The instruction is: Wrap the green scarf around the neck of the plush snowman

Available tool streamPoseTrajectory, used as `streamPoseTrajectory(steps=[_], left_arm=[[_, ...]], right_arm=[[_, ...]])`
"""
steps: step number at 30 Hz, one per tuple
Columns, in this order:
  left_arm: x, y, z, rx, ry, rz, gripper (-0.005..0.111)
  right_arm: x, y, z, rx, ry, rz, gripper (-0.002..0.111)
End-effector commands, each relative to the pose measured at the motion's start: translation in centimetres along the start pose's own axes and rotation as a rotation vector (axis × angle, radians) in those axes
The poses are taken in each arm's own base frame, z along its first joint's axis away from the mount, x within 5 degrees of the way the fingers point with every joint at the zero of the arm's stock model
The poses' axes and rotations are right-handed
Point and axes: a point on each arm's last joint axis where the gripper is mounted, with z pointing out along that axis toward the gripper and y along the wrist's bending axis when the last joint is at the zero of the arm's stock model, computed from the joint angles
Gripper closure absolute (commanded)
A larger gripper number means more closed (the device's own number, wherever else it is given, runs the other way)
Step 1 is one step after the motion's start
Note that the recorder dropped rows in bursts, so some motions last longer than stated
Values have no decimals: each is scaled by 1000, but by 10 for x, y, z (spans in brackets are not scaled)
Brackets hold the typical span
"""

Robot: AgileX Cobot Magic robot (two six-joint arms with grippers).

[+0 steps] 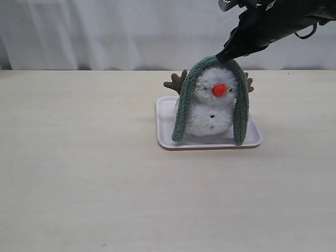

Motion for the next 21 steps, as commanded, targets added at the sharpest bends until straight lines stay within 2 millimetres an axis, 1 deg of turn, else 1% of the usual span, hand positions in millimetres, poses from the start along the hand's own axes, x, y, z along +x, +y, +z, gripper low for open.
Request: streamPoseTrajectory(steps=[1, 5, 8, 12, 15, 18, 21], left_arm=[[-1, 0, 0, -2, -14, -4, 107], [-1, 0, 0, -2, -14, -4, 107], [-1, 0, 0, -2, -14, -4, 107], [-1, 0, 0, -2, -14, -4, 107], [-1, 0, 0, -2, -14, -4, 107], [-1, 0, 0, -2, -14, -4, 107], [-1, 0, 0, -2, -14, -4, 107]], right_arm=[[-4, -1, -4, 0, -4, 10, 100], [-13, -2, -16, -44, 35, 23, 83], [-18, -1, -26, -95, 85, -8, 71], [-15, 3, -31, -159, 156, -64, 56], [-11, 2, -26, -137, 167, -74, 55], [-7, -1, -13, -101, 167, -40, 55], [-2, 0, -2, -111, 190, -43, 55]])
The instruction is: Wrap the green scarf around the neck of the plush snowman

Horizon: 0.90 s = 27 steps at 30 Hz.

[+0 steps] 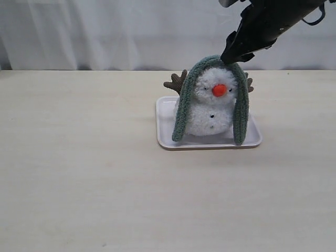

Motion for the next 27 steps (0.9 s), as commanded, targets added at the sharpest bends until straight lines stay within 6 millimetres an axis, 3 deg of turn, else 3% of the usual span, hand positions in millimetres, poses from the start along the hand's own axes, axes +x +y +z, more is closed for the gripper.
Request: streamPoseTrajectory(steps=[1, 4, 11, 27], left_arm=[[-1, 0, 0, -2, -14, -4, 107], [-1, 0, 0, -2, -14, -4, 107], [-1, 0, 0, -2, -14, -4, 107], [-1, 0, 0, -2, -14, -4, 107]], right_arm=[[5, -2, 20, -1, 28, -2, 55], [4, -4, 26, 15, 10, -15, 65], [1, -3, 29, 11, -24, -67, 104], [-12, -14, 28, 139, -162, -62, 104]])
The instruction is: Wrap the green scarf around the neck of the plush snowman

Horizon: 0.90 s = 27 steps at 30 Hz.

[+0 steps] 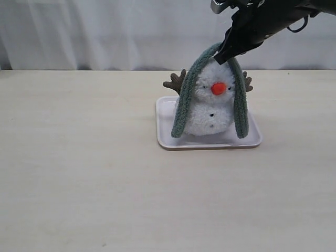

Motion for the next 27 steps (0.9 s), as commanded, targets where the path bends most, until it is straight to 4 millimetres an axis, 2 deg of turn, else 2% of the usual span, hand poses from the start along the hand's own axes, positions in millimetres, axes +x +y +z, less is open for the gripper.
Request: streamPoseTrajectory(steps=[1, 5, 13, 17, 18, 23, 27], left_arm=[[-1, 0, 0, -2, -14, -4, 107], [-1, 0, 0, -2, -14, -4, 107], [-1, 0, 0, -2, -14, -4, 107], [-1, 0, 0, -2, -14, -4, 107], [-1, 0, 0, -2, -14, -4, 107], [-1, 0, 0, -2, -14, -4, 107], [-1, 0, 0, -2, -14, -4, 107]], right_arm=[[-5, -5, -2, 59, -55, -7, 104], [-2, -6, 7, 64, -39, -25, 104], [20, 0, 49, 20, 68, -50, 104], [21, 0, 52, 22, 69, -28, 103], [20, 0, 50, 23, 67, -11, 100], [12, -2, 25, 26, 56, 59, 73], [2, -6, -4, 50, 17, 216, 69]])
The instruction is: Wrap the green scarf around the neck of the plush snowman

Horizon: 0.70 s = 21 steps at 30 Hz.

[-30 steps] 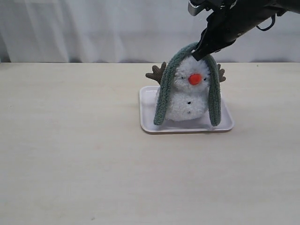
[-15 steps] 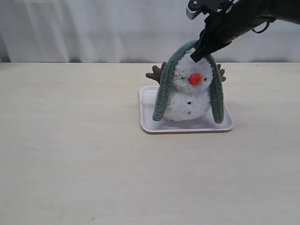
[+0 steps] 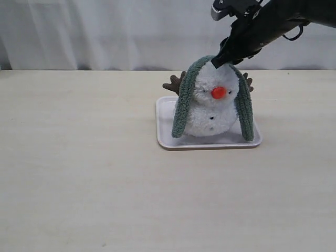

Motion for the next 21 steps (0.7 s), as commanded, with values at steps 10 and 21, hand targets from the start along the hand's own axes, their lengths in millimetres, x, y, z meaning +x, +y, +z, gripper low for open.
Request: streamPoseTrajectory(steps=[10, 21], left_arm=[[-1, 0, 0, -2, -12, -4, 107], [-1, 0, 0, -2, -12, -4, 107]], right_arm=[[-6, -30, -73, -13, 102, 388, 70], [50, -60, -54, -218, 107, 419, 74]])
